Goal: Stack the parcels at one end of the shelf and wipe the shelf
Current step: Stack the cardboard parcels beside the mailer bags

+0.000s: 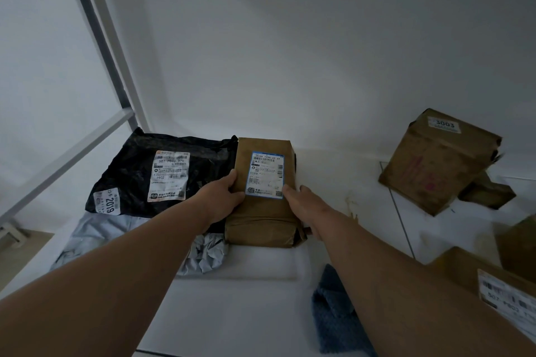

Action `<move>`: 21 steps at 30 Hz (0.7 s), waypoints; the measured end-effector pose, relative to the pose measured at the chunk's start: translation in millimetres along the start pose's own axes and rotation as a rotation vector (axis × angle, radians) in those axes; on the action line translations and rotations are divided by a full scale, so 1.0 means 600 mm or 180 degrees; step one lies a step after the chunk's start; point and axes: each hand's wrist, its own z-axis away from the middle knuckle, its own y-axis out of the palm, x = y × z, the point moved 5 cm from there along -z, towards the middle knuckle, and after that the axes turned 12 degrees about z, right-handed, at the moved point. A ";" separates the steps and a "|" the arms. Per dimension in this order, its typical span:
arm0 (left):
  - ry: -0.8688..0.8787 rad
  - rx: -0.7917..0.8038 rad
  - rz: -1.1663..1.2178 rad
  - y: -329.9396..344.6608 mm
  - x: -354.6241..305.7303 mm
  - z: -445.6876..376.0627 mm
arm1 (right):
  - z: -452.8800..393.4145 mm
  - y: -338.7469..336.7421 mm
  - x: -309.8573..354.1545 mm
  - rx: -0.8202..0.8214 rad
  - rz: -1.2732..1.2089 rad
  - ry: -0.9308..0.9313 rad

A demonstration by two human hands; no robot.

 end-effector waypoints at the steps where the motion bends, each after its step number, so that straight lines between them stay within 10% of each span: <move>1: -0.0008 0.0016 -0.0006 0.001 0.001 -0.001 | 0.002 0.001 0.000 0.0060 0.0017 0.0003; 21: -0.0042 0.0178 -0.0469 0.009 -0.001 0.012 | 0.065 -0.015 -0.031 0.0557 0.0127 0.0221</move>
